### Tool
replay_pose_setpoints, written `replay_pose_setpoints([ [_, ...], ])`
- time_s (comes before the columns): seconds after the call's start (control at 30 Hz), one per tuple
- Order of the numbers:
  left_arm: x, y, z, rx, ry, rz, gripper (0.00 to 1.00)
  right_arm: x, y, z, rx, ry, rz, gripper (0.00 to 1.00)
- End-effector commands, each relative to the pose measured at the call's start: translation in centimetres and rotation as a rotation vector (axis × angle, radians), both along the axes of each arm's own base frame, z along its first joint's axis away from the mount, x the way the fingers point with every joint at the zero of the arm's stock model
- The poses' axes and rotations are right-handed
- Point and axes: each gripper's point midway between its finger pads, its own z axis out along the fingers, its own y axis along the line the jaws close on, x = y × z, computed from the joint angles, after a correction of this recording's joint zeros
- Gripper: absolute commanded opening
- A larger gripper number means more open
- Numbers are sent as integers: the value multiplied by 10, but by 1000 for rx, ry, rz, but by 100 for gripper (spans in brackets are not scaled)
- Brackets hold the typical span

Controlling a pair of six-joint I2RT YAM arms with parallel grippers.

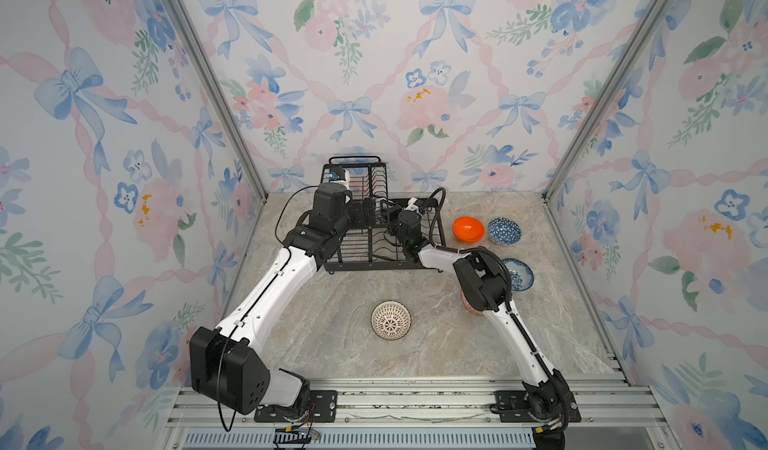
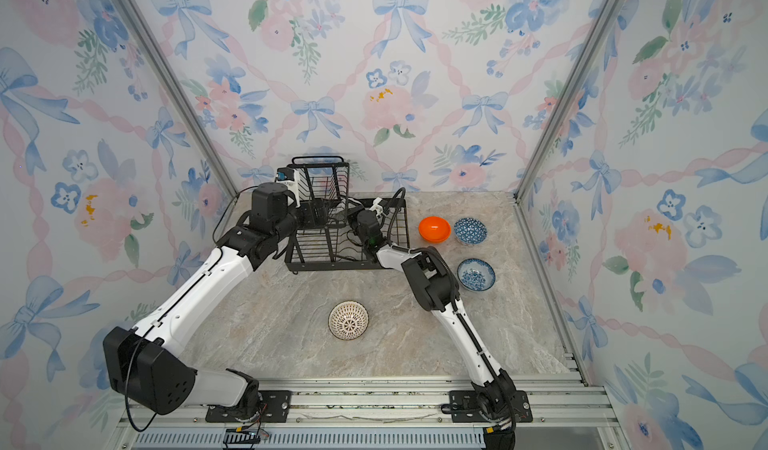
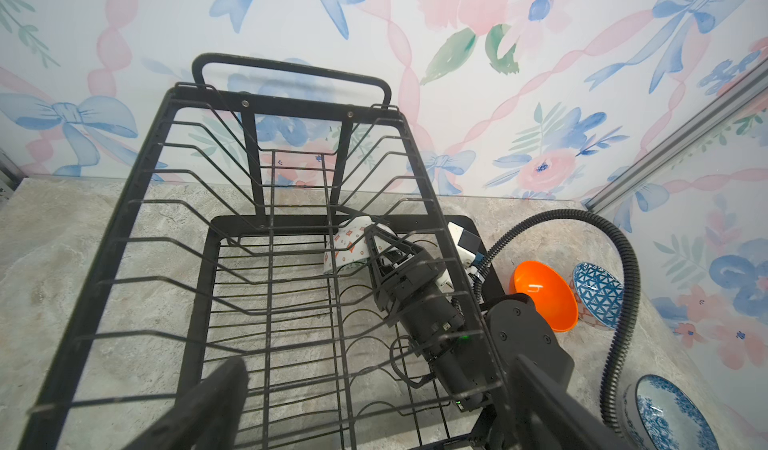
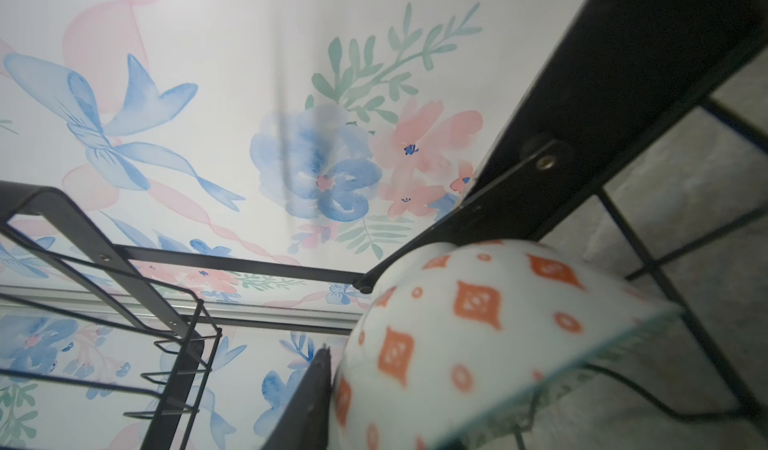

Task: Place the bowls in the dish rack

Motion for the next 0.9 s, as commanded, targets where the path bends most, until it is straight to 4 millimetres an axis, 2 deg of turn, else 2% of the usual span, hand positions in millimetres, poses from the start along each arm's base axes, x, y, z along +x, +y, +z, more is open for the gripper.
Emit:
replay_pose_setpoints([
  [0.0, -8, 5, -16, 0, 58, 8, 98, 8, -11, 24, -4, -31, -29, 30],
  [0.57, -10, 5, -17, -1, 59, 7, 98, 7, -12, 35, 0, -55, -29, 36],
  [0.87, -8, 4, -16, -8, 61, 7, 98, 5, -21, 40, 2, -62, -41, 38],
])
